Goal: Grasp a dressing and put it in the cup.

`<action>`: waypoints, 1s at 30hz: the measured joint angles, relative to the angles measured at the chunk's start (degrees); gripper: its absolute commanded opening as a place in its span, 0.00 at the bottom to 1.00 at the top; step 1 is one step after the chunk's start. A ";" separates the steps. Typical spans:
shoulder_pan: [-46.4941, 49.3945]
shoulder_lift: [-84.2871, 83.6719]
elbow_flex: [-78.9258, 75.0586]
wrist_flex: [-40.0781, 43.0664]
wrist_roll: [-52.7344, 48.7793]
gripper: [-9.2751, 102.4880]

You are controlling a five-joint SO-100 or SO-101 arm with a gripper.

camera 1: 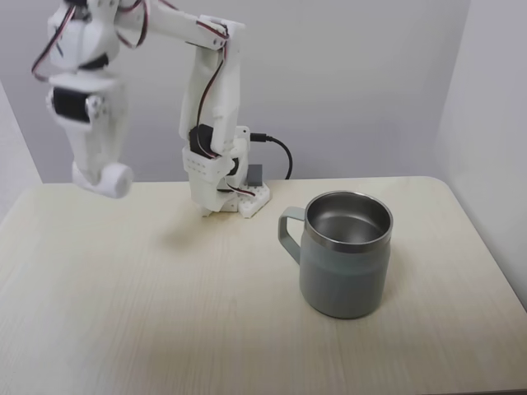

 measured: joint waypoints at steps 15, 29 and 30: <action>-26.98 -9.32 0.97 0.00 9.76 0.08; -59.68 -14.50 3.60 -0.18 10.99 0.08; -61.70 -14.41 3.60 -0.18 10.99 0.08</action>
